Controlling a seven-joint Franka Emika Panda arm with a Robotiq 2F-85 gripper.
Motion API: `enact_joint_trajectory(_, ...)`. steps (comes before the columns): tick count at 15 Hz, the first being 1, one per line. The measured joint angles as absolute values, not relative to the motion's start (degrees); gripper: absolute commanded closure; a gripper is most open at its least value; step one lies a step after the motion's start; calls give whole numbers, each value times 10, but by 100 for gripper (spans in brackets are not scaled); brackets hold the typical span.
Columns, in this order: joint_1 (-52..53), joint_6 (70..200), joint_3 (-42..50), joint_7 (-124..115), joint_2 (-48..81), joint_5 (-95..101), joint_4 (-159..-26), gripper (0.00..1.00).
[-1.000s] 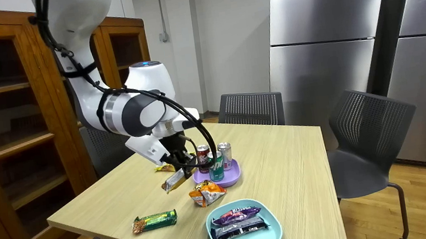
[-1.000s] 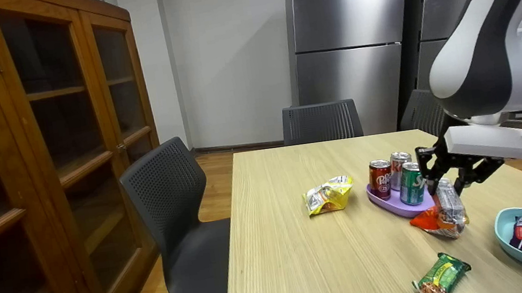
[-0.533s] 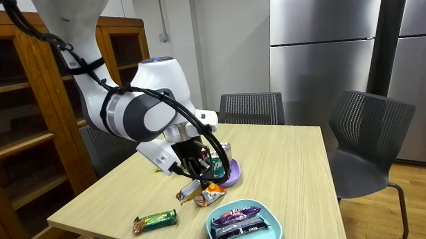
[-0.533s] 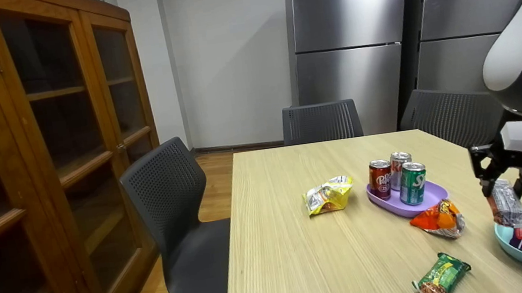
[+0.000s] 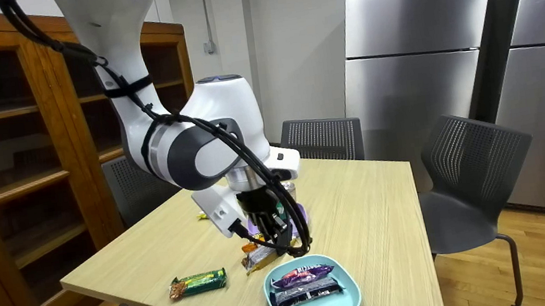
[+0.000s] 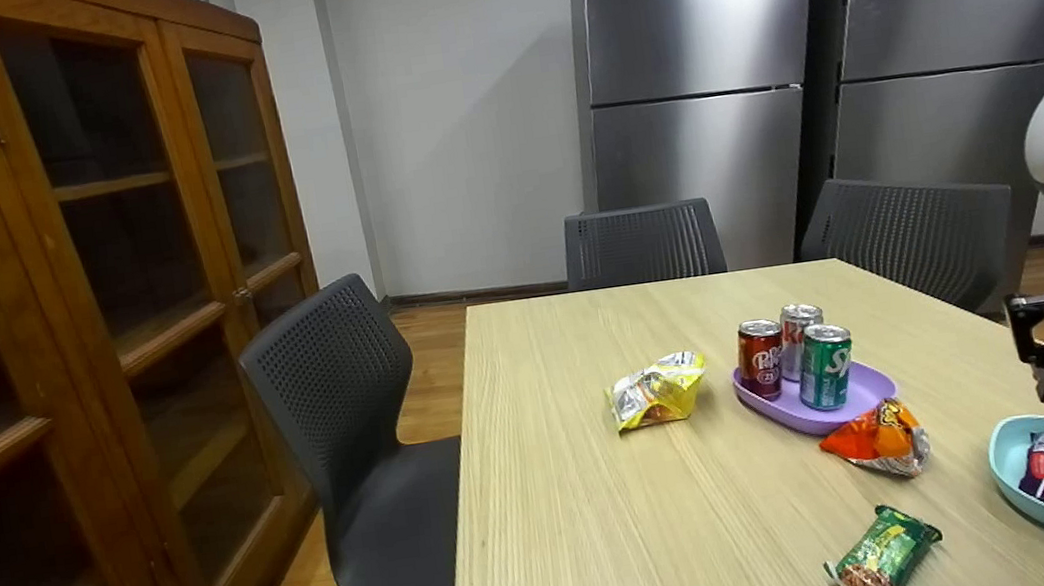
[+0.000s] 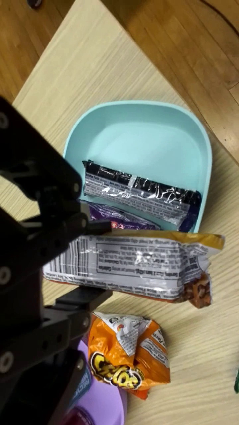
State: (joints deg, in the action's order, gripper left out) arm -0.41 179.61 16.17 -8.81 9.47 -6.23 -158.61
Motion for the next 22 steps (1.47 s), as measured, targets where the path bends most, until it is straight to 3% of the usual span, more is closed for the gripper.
enact_joint_trajectory(20, -106, 1796, 155, -89, 273, -77, -1471, 83)
enact_joint_trajectory(21, -109, 1796, 150, -89, 281, -77, -1465, 80)
enact_joint_trajectory(22, -111, 1796, 146, -89, 288, -78, -1459, 33)
